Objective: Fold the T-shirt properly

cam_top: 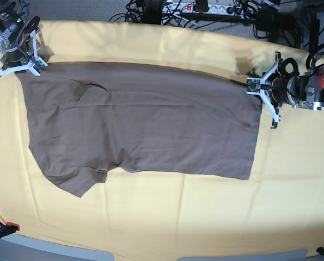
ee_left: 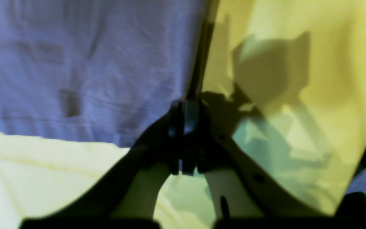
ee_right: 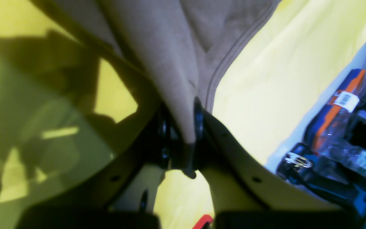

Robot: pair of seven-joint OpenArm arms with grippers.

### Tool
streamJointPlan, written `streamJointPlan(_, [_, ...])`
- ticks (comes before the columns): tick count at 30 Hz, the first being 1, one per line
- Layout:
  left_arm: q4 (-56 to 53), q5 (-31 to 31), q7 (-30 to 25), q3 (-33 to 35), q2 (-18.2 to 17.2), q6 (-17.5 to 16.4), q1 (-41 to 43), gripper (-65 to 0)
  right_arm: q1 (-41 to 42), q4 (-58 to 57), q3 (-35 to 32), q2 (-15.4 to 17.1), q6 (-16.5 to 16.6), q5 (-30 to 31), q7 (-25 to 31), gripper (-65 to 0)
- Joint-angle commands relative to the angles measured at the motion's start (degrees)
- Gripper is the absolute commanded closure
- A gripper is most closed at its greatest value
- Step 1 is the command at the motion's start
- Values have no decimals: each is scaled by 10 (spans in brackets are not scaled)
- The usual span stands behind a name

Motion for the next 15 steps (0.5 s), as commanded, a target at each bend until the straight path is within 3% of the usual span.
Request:
streamJointPlan(1, [17, 0, -4, -8, -22, 3, -10, 0, 0, 5, 5, 10, -9, -19, -9, 0])
streamJointPlan(3, [42, -3, -3, -8, -38, 3, -9, 0, 0, 7, 5, 10, -4, -19, -26, 0])
streamJointPlan(6, [74, -27, -4, -8, -59, 3, -9, 0, -1, 23, 5, 10, 36, 0, -57, 0])
streamJointPlan(9, [92, -38, -4, -8, -73, 3, -9, 0, -14, 44, 5, 25, 55, 34, -88, 0])
streamJointPlan(15, [94, -68, -4, -8, -104, 3, -9, 0, -75, 76, 5, 82, 51, 40, -141, 0])
